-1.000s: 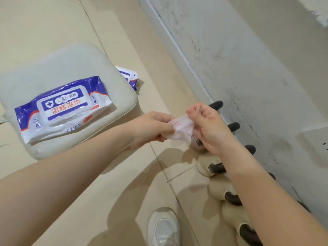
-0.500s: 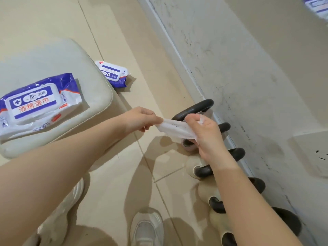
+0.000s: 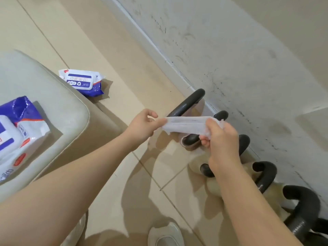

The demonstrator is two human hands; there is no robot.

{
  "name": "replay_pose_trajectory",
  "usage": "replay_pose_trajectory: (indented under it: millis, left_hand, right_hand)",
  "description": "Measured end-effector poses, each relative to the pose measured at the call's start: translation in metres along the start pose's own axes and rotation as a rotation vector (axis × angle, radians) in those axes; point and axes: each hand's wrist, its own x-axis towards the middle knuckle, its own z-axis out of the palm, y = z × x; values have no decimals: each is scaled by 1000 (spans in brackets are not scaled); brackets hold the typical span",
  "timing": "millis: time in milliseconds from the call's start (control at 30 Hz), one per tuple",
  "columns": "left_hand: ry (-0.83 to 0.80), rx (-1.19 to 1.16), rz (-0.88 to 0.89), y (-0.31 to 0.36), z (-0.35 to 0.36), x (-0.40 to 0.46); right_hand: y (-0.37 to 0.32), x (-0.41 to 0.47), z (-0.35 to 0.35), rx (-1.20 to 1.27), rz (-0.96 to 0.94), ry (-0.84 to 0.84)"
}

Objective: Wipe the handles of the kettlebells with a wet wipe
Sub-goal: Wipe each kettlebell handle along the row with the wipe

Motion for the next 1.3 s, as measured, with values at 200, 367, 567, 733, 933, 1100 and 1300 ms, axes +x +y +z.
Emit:
replay_pose_trajectory:
  millis: [200,367,567,733,933,1100,1300]
  left_hand:
    - [94,88,185,5,11,12]
    - [-99,138,284,7,9,16]
    - [-146,155,286,12,4,20]
    - [-171,140,207,21,0,20]
    - [-186,310,220,32,-4,26]
    - [-232,295,131,37,-2,29]
    - [-179,103,152,61,1,36]
  right_hand:
    - [-11,4,27,-206,-408,208]
    - [9,14,76,-355,-204,-48]
    - [13,21,64,34,-4,32]
    - [23,39,85,-71,91,24]
    - [-8,71,86,22,269,196]
    - [10,50,99,22,301,132]
    - [-27,89,82,43,288,134]
